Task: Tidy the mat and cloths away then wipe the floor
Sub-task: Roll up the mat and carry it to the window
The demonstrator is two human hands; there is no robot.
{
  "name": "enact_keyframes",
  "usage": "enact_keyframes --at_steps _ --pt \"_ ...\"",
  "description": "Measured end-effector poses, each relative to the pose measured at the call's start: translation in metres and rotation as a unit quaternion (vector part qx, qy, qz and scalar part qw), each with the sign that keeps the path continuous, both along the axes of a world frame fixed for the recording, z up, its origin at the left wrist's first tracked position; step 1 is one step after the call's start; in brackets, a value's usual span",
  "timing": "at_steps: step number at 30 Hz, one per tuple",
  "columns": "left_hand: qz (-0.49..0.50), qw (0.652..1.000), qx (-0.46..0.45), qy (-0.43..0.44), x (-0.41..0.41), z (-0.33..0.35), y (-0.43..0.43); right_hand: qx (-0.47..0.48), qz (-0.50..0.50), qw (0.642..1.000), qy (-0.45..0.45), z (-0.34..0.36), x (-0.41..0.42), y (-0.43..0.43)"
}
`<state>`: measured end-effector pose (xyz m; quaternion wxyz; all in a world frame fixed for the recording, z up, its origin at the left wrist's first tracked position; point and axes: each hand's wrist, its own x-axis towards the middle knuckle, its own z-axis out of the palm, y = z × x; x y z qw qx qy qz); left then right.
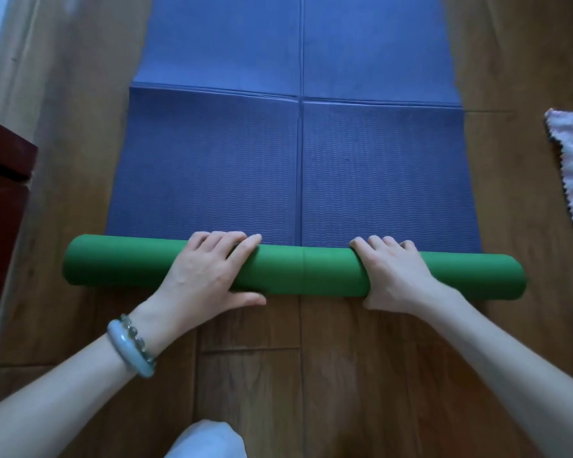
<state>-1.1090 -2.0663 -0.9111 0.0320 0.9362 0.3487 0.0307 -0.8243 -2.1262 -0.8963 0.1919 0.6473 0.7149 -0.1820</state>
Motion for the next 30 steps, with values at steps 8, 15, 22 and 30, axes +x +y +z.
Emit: enact_keyframes --at_steps 8,15,22,30 --pt "0.005 0.997 -0.016 0.074 0.012 -0.004 0.025 -0.012 -0.021 0.999 0.028 0.015 0.004 0.015" --pt "0.027 0.962 -0.241 0.128 0.028 0.014 0.068 0.245 -0.060 0.967 -0.032 -0.022 -0.017 -0.020" --pt "0.035 0.999 -0.014 0.038 0.009 0.006 0.044 0.228 -0.035 0.972 -0.039 -0.024 0.000 0.011" --pt "0.084 0.990 -0.016 0.113 0.020 0.007 0.045 0.054 -0.024 0.998 -0.022 0.008 0.002 0.040"
